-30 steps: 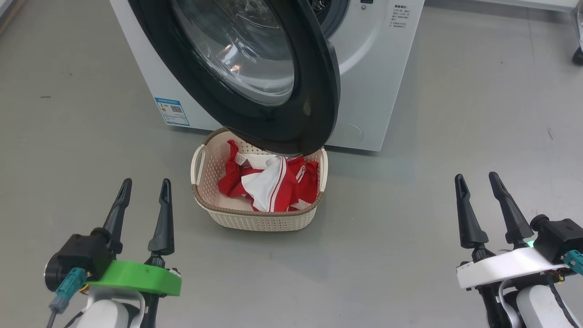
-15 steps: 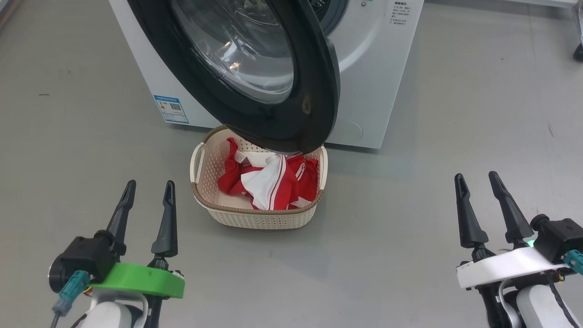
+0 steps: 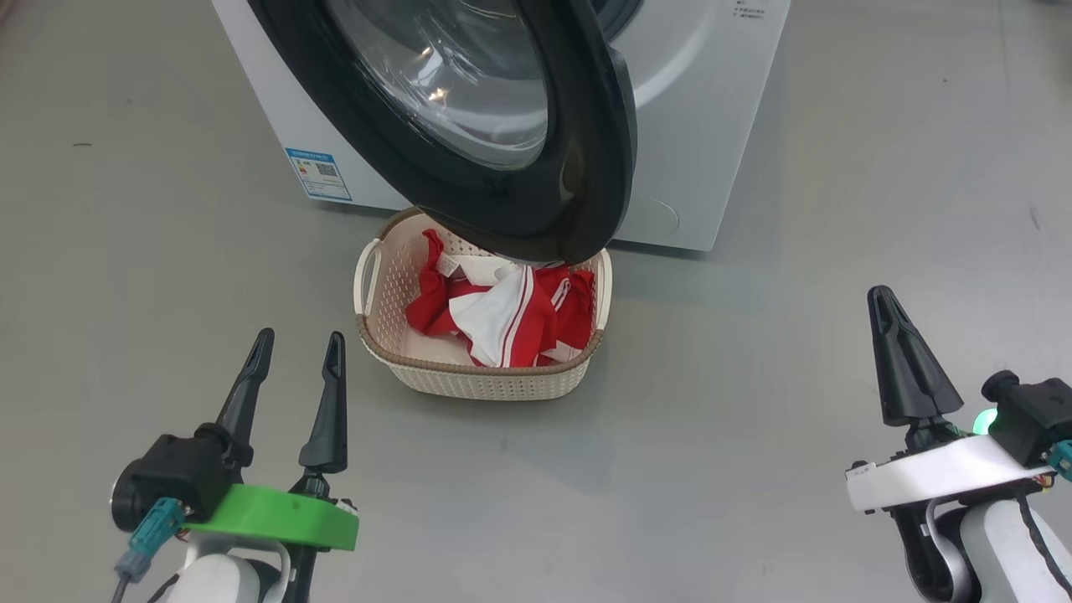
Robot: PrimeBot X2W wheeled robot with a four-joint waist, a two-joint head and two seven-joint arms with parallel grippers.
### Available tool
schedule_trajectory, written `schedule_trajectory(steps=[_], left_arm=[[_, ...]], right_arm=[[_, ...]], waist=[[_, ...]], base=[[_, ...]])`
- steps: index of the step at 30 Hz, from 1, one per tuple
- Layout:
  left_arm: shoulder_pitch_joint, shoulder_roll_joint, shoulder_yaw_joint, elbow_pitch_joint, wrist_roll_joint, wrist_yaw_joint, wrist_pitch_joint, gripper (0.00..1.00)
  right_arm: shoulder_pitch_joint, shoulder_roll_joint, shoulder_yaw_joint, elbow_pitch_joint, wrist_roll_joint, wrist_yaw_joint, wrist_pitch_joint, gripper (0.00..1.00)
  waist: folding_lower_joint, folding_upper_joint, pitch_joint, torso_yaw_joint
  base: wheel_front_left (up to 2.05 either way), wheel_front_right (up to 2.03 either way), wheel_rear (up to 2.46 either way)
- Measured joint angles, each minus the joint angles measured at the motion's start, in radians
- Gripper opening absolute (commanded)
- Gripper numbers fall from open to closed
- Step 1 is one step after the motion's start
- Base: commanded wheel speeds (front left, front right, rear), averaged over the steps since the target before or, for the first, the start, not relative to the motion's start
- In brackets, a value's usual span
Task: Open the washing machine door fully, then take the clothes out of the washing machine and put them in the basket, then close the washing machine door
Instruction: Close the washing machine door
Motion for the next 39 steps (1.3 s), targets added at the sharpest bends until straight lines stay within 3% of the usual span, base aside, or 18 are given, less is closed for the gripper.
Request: schedule_trajectory(steps=[12, 27, 39], left_arm=[[-0.026, -0.029, -0.026, -0.018, 0.003, -0.012, 0.000, 1.00], [-0.122, -0.057, -0.061, -0.030, 0.003, -0.024, 0.000, 1.00], [-0.157, -0.064, -0.066, -0.030, 0.000, -0.028, 0.000, 1.00]], right_arm=[[-0.157, -0.061, 0.120, -0.062, -0.055, 0.017, 0.078, 0.00], [-0.385, -0.148, 0.258, -0.062, -0.075, 0.017, 0.195, 0.00], [-0.520, -0.213, 0.279, -0.029, -0.027, 0.017, 0.225, 0.00]], waist=[[0.0000, 0.0000, 0.092, 0.054], [0.0000, 0.0000, 0.233, 0.169], [0.0000, 0.0000, 0.332, 0.250]], base=[[0.00, 0.00, 0.00], [0.00, 0.00, 0.00], [0.00, 0.00, 0.00]])
